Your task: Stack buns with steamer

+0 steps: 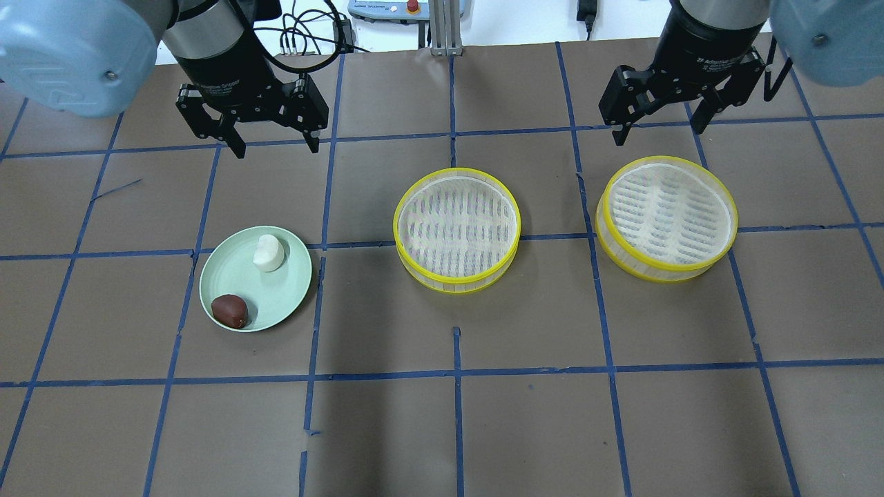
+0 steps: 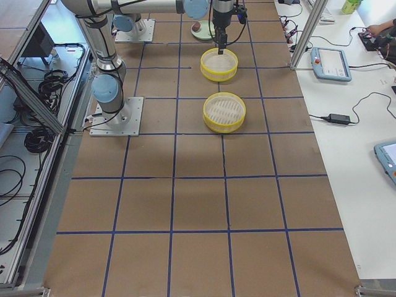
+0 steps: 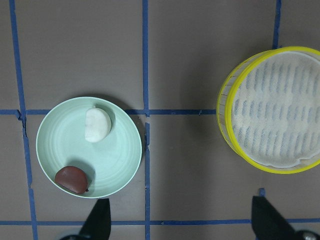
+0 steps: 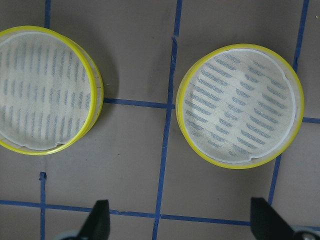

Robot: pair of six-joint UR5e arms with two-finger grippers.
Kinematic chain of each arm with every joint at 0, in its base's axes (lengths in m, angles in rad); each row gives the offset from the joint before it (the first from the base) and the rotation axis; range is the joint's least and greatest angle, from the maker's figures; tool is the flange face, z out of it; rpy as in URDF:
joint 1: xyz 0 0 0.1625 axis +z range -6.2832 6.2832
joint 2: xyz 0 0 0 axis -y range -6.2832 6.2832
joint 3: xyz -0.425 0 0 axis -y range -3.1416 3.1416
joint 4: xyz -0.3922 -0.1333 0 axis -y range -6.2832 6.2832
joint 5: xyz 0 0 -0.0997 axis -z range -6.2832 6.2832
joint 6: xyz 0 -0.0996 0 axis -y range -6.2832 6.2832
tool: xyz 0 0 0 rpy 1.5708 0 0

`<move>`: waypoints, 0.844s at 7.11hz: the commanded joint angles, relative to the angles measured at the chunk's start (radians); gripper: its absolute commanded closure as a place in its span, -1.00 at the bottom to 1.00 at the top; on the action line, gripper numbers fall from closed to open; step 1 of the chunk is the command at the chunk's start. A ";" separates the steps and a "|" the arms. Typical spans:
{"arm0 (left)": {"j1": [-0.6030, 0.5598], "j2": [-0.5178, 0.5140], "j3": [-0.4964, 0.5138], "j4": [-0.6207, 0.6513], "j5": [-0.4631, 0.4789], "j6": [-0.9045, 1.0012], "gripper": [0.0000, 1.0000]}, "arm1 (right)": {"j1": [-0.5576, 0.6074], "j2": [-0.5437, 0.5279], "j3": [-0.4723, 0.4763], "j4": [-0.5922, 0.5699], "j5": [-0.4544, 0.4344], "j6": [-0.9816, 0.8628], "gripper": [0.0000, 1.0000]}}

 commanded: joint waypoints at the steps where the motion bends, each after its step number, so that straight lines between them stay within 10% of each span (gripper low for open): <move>1: 0.000 -0.006 -0.006 0.009 -0.002 0.001 -1.00 | -0.017 -0.007 -0.015 0.047 0.021 0.085 -1.00; 6: -0.001 -0.003 -0.021 0.011 0.008 0.001 -1.00 | -0.036 -0.031 0.010 0.075 0.016 0.059 -1.00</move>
